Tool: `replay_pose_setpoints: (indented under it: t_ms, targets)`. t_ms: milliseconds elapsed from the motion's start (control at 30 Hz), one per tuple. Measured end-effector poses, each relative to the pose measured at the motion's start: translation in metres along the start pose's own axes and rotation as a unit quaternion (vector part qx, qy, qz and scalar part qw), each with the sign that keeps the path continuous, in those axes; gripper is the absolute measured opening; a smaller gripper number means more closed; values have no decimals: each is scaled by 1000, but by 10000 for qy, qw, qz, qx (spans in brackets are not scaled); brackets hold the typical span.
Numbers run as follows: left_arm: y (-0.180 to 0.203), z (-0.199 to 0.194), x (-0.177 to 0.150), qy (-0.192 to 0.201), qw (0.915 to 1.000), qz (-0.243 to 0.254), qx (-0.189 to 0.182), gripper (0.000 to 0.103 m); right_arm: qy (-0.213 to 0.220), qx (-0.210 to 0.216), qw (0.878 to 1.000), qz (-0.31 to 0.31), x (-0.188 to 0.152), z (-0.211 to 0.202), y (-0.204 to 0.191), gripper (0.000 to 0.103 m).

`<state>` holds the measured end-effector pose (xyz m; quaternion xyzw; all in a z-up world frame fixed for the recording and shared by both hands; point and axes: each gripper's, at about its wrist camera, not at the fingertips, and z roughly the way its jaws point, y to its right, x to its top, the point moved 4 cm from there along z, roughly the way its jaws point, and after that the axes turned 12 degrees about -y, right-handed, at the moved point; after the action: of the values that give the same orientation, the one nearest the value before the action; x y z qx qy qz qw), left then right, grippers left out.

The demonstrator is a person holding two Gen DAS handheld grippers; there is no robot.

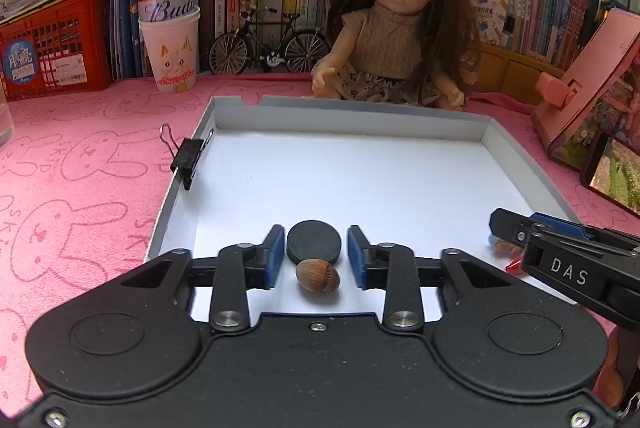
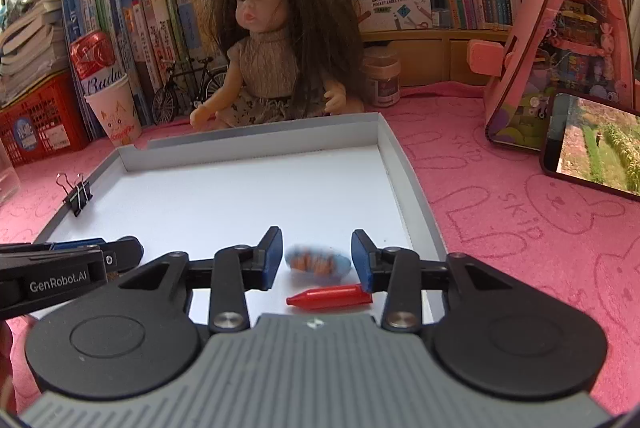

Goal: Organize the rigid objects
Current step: 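Carry the puck and clip into the white tray while both grippers open to release, then withdraw both open grippers from the tray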

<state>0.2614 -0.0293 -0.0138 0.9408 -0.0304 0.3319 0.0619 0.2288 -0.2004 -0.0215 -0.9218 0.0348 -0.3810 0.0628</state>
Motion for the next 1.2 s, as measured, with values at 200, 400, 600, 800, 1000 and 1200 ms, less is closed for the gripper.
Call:
replay_pose_setpoints:
  t_ms: [200, 400, 600, 800, 1000, 1200]
  targets:
    - [3, -21, -2, 262, 9995, 184, -67, 55, 131, 66, 9999, 28, 0, -14, 1, 67]
    - [5, -46, -9, 491, 9984, 227, -158, 68, 284, 134, 9995, 45, -5, -33, 6, 76]
    - [8, -64, -24, 547, 9977, 254, -322, 72, 487, 136, 9987, -92, -13, -54, 8, 83]
    - [11, -81, -38, 615, 9966, 331, -433, 75, 580, 136, 9978, -296, -25, -70, 5, 86]
    - [9, -95, -56, 615, 9963, 316, -515, 76, 628, 133, 9971, -410, -37, -83, 3, 88]
    - [7, -105, -74, 591, 9960, 400, -546, 77, 653, 110, 9964, -521, -51, -94, 4, 90]
